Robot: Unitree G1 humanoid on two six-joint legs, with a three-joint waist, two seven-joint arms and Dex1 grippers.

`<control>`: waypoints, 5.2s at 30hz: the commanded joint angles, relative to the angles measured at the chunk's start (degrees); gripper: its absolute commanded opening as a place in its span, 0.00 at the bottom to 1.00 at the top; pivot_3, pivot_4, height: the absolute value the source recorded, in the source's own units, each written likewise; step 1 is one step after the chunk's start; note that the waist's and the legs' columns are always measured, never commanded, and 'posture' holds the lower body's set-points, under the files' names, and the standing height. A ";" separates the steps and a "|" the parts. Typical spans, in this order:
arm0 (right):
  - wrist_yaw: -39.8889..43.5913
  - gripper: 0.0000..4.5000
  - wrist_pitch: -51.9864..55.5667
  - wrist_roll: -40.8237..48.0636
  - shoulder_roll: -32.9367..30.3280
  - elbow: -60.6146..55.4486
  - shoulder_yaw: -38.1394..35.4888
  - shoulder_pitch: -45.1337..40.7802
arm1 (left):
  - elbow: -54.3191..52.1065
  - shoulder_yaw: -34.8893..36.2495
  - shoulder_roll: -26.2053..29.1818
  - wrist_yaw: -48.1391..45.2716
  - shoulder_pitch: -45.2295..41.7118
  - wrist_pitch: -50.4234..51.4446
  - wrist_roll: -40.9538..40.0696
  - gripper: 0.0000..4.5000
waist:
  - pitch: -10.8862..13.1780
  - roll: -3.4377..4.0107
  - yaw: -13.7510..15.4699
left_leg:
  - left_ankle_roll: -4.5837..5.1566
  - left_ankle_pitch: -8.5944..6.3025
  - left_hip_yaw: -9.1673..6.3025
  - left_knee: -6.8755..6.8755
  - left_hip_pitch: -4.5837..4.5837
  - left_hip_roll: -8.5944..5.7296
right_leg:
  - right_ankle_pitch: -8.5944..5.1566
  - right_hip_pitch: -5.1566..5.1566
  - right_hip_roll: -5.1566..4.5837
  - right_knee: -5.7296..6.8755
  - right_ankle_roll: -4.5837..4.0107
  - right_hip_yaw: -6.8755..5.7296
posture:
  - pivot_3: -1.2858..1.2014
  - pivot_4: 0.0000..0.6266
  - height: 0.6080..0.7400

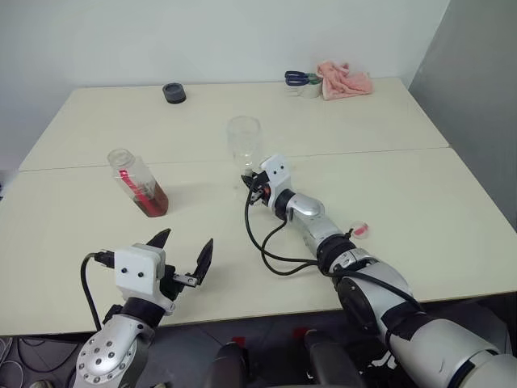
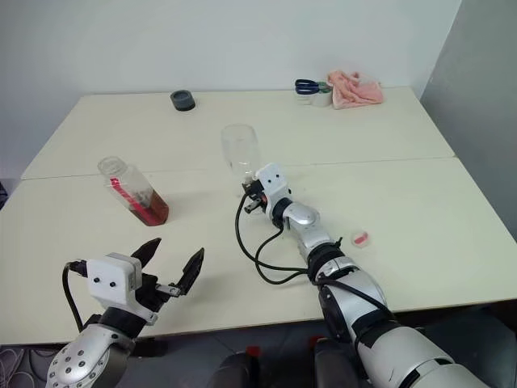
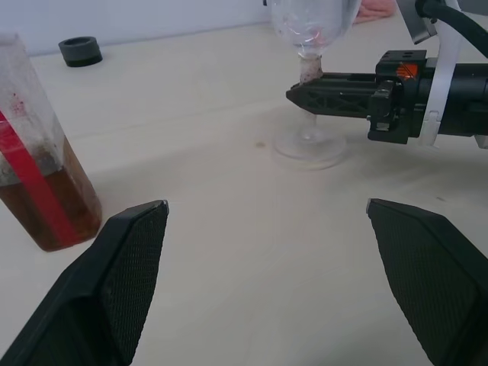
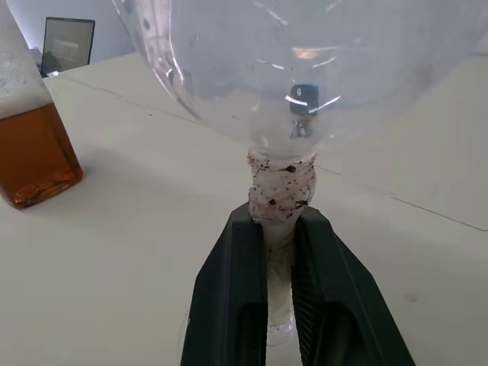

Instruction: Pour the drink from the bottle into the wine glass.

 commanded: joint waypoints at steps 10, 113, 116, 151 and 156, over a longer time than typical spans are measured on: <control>-2.20 0.30 -4.99 -1.45 1.85 0.75 -0.92 0.07 | -0.97 1.68 0.48 -0.56 -0.89 -0.56 0.01 1.00 | 0.00 0.00 0.00 | 0.00 0.00 0.00 0.00 0.00 0.00 | 0.00 0.00 0.00 0.00 0.00 0.01 | 0.52 0.24 1.00; 12.87 0.54 14.38 3.97 -8.66 -27.94 1.99 10.74 | 4.67 2.33 1.26 -3.76 -3.88 -3.99 1.65 1.00 | -0.02 -0.08 0.02 | 0.00 0.00 -0.01 -0.05 -0.01 0.02 | -0.01 -0.01 0.02 -0.04 0.01 0.02 | 0.52 0.24 1.00; 11.69 0.30 14.38 3.42 -8.82 -27.64 2.07 10.46 | 4.64 2.37 1.24 -3.68 -3.96 -3.96 1.69 1.00 | -0.02 -0.08 0.02 | 0.00 0.00 -0.01 -0.04 0.00 0.02 | -0.01 -0.01 0.02 -0.04 0.01 0.03 | 0.52 0.24 1.00; 12.33 0.99 17.04 3.49 -9.73 -28.86 3.10 11.67 | 4.72 1.86 1.19 -3.37 -3.93 -4.15 1.83 1.00 | -0.02 -0.08 0.02 | 0.00 0.00 -0.01 -0.05 0.00 0.02 | -0.01 -0.01 0.02 -0.04 0.01 0.03 | 0.52 0.24 1.00; 12.28 0.99 17.08 3.39 -9.76 -29.37 3.23 12.22 | 4.66 1.94 1.29 -3.57 -3.69 -4.24 1.82 1.00 | -0.02 -0.08 0.02 | 0.00 0.00 -0.01 -0.05 -0.01 0.02 | -0.01 -0.01 0.02 -0.04 0.01 0.02 | 0.52 0.24 1.00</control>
